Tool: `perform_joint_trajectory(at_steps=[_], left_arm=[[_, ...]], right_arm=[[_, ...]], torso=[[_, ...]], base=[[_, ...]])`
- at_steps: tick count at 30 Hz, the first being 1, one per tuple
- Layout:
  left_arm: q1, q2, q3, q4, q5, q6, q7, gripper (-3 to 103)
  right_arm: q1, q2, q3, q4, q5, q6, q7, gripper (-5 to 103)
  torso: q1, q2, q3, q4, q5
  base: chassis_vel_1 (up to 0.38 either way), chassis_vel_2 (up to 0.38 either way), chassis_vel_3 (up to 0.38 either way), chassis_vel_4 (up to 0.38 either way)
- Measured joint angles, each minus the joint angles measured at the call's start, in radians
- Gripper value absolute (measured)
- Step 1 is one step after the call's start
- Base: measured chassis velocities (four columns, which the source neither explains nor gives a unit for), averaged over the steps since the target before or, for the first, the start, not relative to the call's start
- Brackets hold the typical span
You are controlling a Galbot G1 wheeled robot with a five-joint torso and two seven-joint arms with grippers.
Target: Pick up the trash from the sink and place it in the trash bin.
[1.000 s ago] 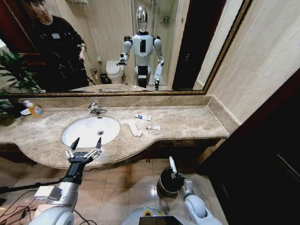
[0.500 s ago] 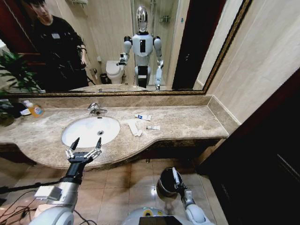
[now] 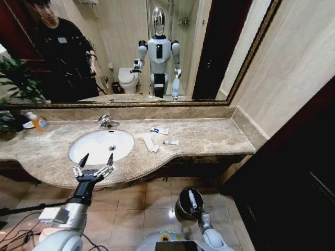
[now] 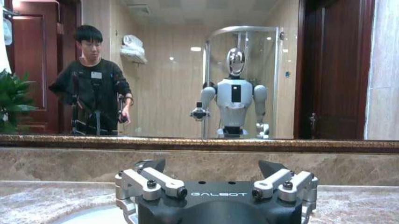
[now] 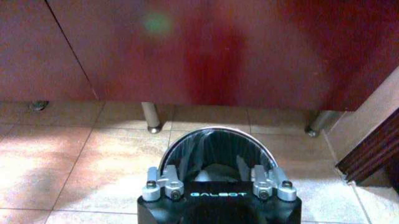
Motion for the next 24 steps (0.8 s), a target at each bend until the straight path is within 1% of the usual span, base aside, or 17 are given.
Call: perform_joint_trajectory(at_steps=[1,2,4,6,9,10,12,13,24], left_arm=[[0.000,0.000,0.000,0.000,0.000,0.000,0.000,100],[0.000,0.000,0.000,0.000,0.000,0.000,0.000,100],[0.000,0.000,0.000,0.000,0.000,0.000,0.000,100],[0.000,0.000,0.000,0.000,0.000,0.000,0.000,100],[0.000,0.000,0.000,0.000,0.000,0.000,0.000,100],[0.000,0.000,0.000,0.000,0.000,0.000,0.000,100],[0.000,0.000,0.000,0.000,0.000,0.000,0.000,100],[0.000,0.000,0.000,0.000,0.000,0.000,0.000,100],[0.000,0.000,0.000,0.000,0.000,0.000,0.000,100]], right_arm=[[-0.001,0.000,0.000,0.000,0.000,0.003,0.002,61],[-0.001,0.000,0.000,0.000,0.000,0.003,0.002,61],[-0.003,-0.002,0.000,0.005,0.000,0.006,0.006,73],[-0.005,-0.003,0.000,0.009,0.000,0.007,0.008,73],[-0.012,-0.006,0.001,0.021,0.003,0.010,0.014,89],[-0.012,-0.006,0.001,0.021,0.003,0.010,0.014,89],[-0.018,-0.011,0.001,0.028,0.005,0.014,0.015,97],[-0.019,-0.012,0.001,0.030,0.006,0.016,0.015,99],[-0.033,-0.019,0.002,0.044,0.020,0.027,0.017,100]], torso=[[0.000,0.000,0.000,0.0000,-0.0001],[0.000,0.000,0.000,0.0000,-0.0001],[0.000,0.000,0.000,0.0000,0.0000],[0.000,0.000,0.000,0.0000,-0.0001],[0.000,0.000,0.000,0.0000,-0.0001],[0.000,0.000,0.000,0.0000,-0.0001],[0.000,0.000,0.000,0.0000,0.0000],[0.000,0.000,0.000,0.0000,0.0000],[0.000,0.000,0.000,0.0000,0.0000]], base=[[0.000,0.000,0.000,0.000],[0.000,0.000,0.000,0.000],[0.000,0.000,0.000,0.000],[0.000,0.000,0.000,0.000],[0.000,0.000,0.000,0.000],[0.000,0.000,0.000,0.000],[0.000,0.000,0.000,0.000],[0.000,0.000,0.000,0.000],[0.000,0.000,0.000,0.000]])
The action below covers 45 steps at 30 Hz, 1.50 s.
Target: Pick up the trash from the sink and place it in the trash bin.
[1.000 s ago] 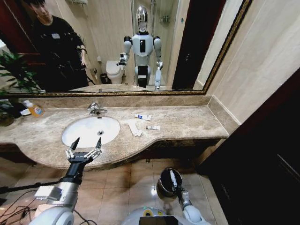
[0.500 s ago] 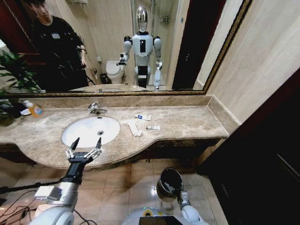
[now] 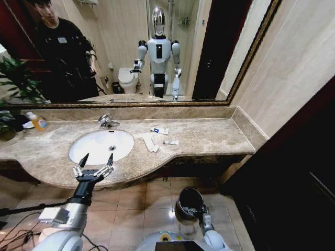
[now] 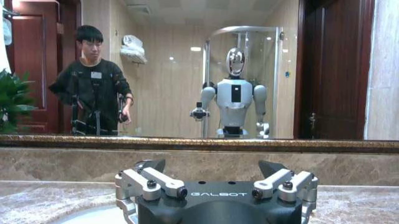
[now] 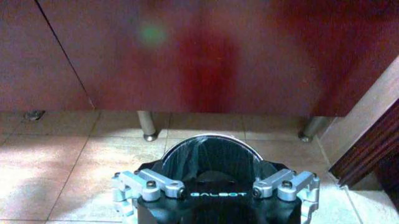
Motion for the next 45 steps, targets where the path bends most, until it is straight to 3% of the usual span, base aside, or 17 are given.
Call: perform_joint_trajectory(at_steps=[8,13,18,27,31,34,36,38,39,42,45], left_arm=[[0.000,0.000,0.000,0.000,0.000,0.000,0.000,100],[0.000,0.000,0.000,0.000,0.000,0.000,0.000,100],[0.000,0.000,0.000,0.000,0.000,0.000,0.000,100],[0.000,0.000,0.000,0.000,0.000,0.000,0.000,100],[0.000,0.000,0.000,0.000,0.000,0.000,0.000,100],[0.000,0.000,0.000,0.000,0.000,0.000,0.000,100],[0.000,0.000,0.000,0.000,0.000,0.000,0.000,100],[0.000,0.000,0.000,0.000,0.000,0.000,0.000,100],[0.000,0.000,0.000,0.000,0.000,0.000,0.000,100],[0.000,0.000,0.000,0.000,0.000,0.000,0.000,100],[0.000,0.000,0.000,0.000,0.000,0.000,0.000,100]], right_arm=[[-0.021,-0.009,-0.002,0.038,0.003,0.028,0.018,100],[-0.093,-0.053,0.009,0.222,0.013,0.040,0.036,100],[-0.152,-0.078,0.032,0.410,-0.042,0.072,0.036,100],[-0.278,-0.081,0.038,0.753,-0.062,0.022,-0.009,100],[-0.278,-0.078,0.045,0.822,-0.069,-0.018,-0.040,100],[-0.250,-0.069,0.063,0.848,-0.075,-0.056,-0.078,100],[-0.201,-0.074,0.102,0.856,-0.074,-0.111,-0.151,100],[-0.152,-0.093,0.146,0.855,-0.065,-0.167,-0.279,100],[-0.152,-0.093,0.146,0.855,-0.065,-0.167,-0.279,100],[-0.069,-0.122,0.179,0.821,-0.049,-0.209,-0.444,100],[-0.012,-0.137,0.171,0.795,-0.037,-0.245,-0.486,100]], torso=[[0.000,0.000,0.000,0.0000,0.0001],[0.000,0.000,0.000,0.0000,-0.0002],[0.000,0.000,0.000,0.0000,0.0000],[0.000,0.000,0.000,-0.0001,-0.0001],[0.000,0.000,0.000,-0.0001,-0.0001],[0.000,0.000,0.000,-0.0001,0.0000],[0.000,0.000,0.000,0.0000,0.0001],[0.000,0.000,0.000,0.0001,0.0000],[0.000,0.000,0.000,0.0001,0.0000],[0.000,0.000,0.000,0.0000,0.0001],[0.000,0.000,0.000,0.0000,0.0000]], base=[[0.000,0.000,0.000,0.000],[0.000,0.000,0.000,0.000],[0.000,0.000,0.000,0.000],[0.000,0.000,0.000,0.000],[0.000,0.000,0.000,0.000],[0.000,0.000,0.000,0.000],[0.000,0.000,0.000,0.000],[0.000,0.000,0.000,0.000],[0.000,0.000,0.000,0.000],[0.000,0.000,0.000,0.000],[0.000,0.000,0.000,0.000]])
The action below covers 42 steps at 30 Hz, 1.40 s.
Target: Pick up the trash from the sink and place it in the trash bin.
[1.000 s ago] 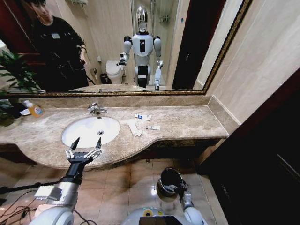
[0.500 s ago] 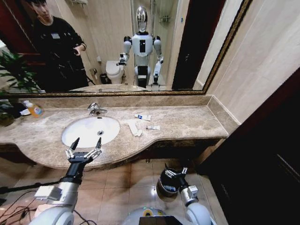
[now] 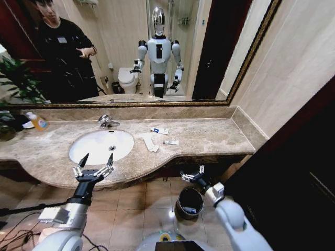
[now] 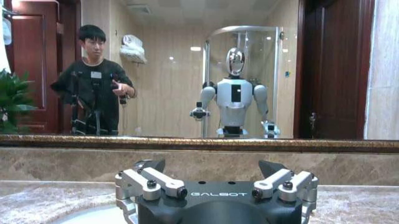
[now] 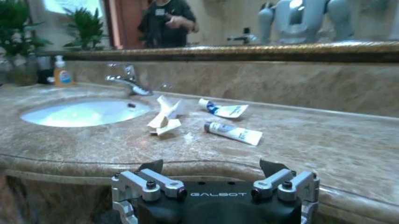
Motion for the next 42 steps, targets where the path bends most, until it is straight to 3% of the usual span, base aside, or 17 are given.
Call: perform_joint_trajectory(at_steps=[12,16,21,29,35,40,42], left_arm=[[0.000,0.000,0.000,0.000,0.000,0.000,0.000,100],[0.000,0.000,0.000,0.000,0.000,0.000,0.000,100],[0.000,0.000,0.000,0.000,0.000,0.000,0.000,100],[0.000,0.000,0.000,0.000,0.000,0.000,0.000,100],[0.000,0.000,0.000,0.000,0.000,0.000,0.000,100],[0.000,0.000,0.000,0.000,0.000,0.000,0.000,100],[0.000,0.000,0.000,0.000,0.000,0.000,0.000,100]], right_arm=[[0.296,-0.086,-0.096,-0.138,0.081,-0.159,-0.075,100],[0.416,-0.114,-0.122,-0.217,0.102,-0.232,-0.191,100],[0.568,-0.119,-0.193,-0.329,0.094,-0.234,-0.274,100],[0.755,-0.091,-0.296,-0.495,0.072,-0.227,-0.305,100],[0.803,-0.084,-0.348,-0.557,0.061,-0.223,-0.314,103],[0.839,-0.094,-0.396,-0.584,0.062,-0.230,-0.319,89],[0.847,-0.096,-0.405,-0.597,0.063,-0.235,-0.319,78]], torso=[[0.000,0.000,0.000,0.0002,0.0001],[0.000,0.000,0.000,0.0000,0.0001],[0.000,0.000,0.000,0.0001,0.0001],[0.000,0.000,0.000,0.0002,-0.0002],[0.000,0.000,0.000,0.0002,-0.0001],[0.000,0.000,0.000,0.0001,-0.0002],[0.000,0.000,0.000,0.0001,-0.0001]], base=[[0.000,0.000,0.000,0.000],[0.000,0.000,0.000,0.000],[0.000,0.000,0.000,0.000],[0.000,0.000,0.000,0.000],[0.000,0.000,0.000,0.000],[0.000,0.000,0.000,0.000],[0.000,0.000,0.000,0.000]])
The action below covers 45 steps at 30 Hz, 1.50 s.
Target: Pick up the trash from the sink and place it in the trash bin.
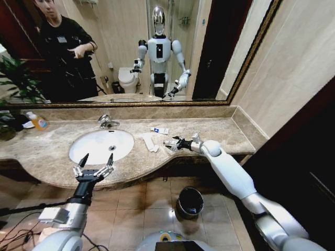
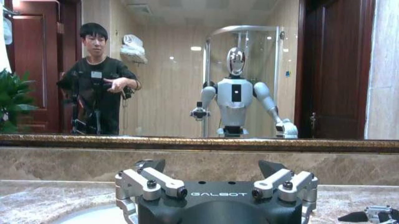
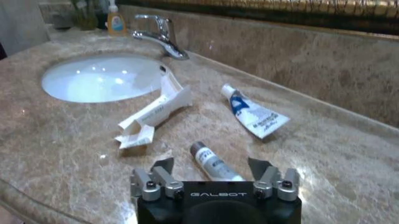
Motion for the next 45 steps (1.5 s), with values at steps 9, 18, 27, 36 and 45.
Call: perform_joint_trajectory(at_steps=[9,18,27,36,45], left_arm=[[0.000,0.000,0.000,0.000,0.000,0.000,0.000,100],[0.000,0.000,0.000,0.000,0.000,0.000,0.000,100],[0.000,0.000,0.000,0.000,0.000,0.000,0.000,100],[0.000,0.000,0.000,0.000,0.000,0.000,0.000,100],[0.000,0.000,0.000,0.000,0.000,0.000,0.000,100]], right_arm=[[-0.001,-0.008,-0.006,-0.016,0.000,-0.004,0.021,50],[-0.001,-0.004,-0.012,-0.009,0.004,-0.010,0.060,18],[-0.033,-0.003,0.009,0.073,0.057,-0.022,0.175,1],[-0.202,-0.004,0.116,0.300,0.159,0.010,0.455,1],[-0.409,0.064,0.188,0.447,0.131,0.095,0.685,1]], torso=[[0.000,0.000,0.000,-0.0001,0.0000],[0.000,0.000,0.000,-0.0001,0.0000],[0.000,0.000,0.000,0.0000,-0.0001],[0.000,0.000,0.000,-0.0001,-0.0001],[0.000,0.000,0.000,-0.0001,0.0000]], base=[[0.000,0.000,0.000,0.000],[0.000,0.000,0.000,0.000],[0.000,0.000,0.000,0.000],[0.000,0.000,0.000,0.000],[0.000,0.000,0.000,0.000]])
